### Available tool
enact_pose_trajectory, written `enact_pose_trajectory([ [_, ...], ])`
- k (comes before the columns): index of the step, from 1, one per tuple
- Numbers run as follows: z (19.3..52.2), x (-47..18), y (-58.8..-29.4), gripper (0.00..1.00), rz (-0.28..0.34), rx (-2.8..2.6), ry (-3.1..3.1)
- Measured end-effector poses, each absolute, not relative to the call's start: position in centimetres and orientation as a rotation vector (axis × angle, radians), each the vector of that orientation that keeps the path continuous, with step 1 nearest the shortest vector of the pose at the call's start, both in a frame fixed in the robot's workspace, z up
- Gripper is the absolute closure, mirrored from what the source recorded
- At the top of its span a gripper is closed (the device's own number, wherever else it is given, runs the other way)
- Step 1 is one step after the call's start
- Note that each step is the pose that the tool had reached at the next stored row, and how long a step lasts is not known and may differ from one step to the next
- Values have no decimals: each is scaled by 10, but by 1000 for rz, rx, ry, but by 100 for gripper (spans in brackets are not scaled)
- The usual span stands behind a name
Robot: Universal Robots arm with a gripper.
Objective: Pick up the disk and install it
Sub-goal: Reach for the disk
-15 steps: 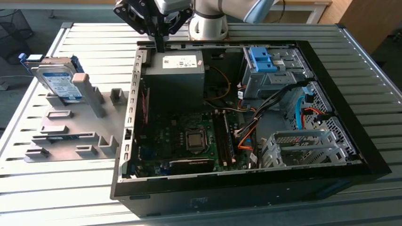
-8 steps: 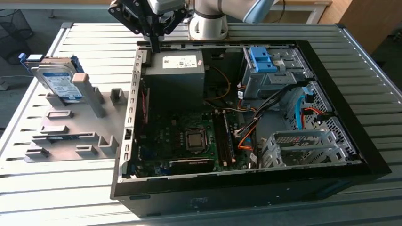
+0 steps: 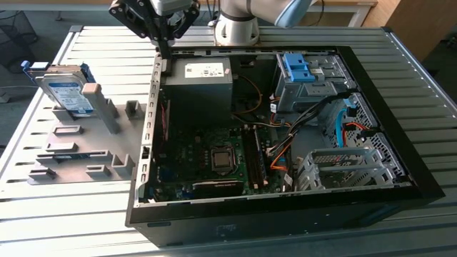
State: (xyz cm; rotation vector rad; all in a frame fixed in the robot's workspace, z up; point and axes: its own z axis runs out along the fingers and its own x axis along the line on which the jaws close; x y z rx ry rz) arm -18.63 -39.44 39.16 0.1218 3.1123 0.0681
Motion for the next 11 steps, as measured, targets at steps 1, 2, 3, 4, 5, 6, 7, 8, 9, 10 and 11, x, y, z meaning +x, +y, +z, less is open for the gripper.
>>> enact_pose_trajectory([
  [1, 392, -188, -394, 89, 68, 123, 3112],
  [2, 391, -190, -393, 89, 68, 123, 3112],
  [3, 391, -191, -393, 89, 68, 124, 3112],
  [4, 391, -193, -393, 89, 68, 124, 3112],
  [5, 391, -194, -393, 89, 68, 124, 3112],
  [6, 391, -194, -393, 89, 68, 124, 3112],
  [7, 391, -194, -393, 89, 68, 124, 3112],
  [8, 391, -194, -393, 89, 68, 124, 3112],
  [9, 391, -194, -393, 89, 68, 124, 3112],
  [10, 391, -194, -393, 89, 68, 124, 3112],
  [11, 391, -194, -393, 89, 68, 124, 3112],
])
